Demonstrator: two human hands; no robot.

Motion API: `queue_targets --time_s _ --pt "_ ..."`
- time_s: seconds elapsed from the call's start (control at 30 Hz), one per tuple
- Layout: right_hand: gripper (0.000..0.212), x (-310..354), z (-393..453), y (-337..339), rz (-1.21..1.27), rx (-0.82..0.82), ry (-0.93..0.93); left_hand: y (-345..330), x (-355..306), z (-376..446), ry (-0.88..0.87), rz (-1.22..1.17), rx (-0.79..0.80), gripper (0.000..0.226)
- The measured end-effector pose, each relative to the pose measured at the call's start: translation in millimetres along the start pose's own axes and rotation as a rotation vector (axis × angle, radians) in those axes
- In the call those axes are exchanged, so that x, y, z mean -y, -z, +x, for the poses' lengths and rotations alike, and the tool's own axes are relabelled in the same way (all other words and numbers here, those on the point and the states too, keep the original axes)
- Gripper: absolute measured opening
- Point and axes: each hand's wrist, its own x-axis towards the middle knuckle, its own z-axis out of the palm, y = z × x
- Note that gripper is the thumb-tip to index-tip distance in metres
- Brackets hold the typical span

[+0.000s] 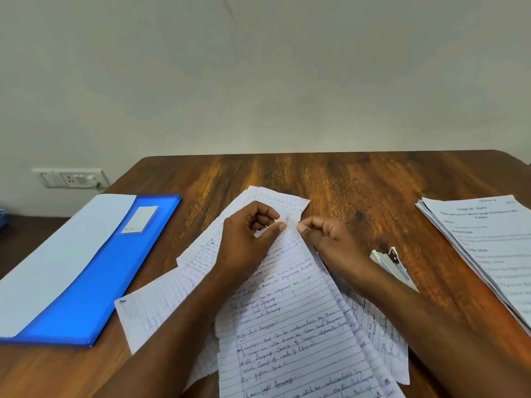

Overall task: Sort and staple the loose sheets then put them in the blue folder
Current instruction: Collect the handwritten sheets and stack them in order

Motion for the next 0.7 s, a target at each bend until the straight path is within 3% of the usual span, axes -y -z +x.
queue_targets --time_s 0.17,0.3,0.57,0.7 --pt "0.016 3 -3 -3 0.092 -0.01 0.021 -1 2 0 -0.005 0.021 -0.015 0.025" --pt "0.009 -4 2 -1 -0.114 -0.108 0.04 -1 4 0 -0.013 0.118 -0.023 0.023" --pt "0.006 -14 4 -1 -0.21 -0.134 0.125 -1 5 0 0.062 0.079 0.05 0.01" --pt "0.018 -18 7 6 -0.526 -0.107 0.3 13 4 6 0.129 0.06 0.132 0.008"
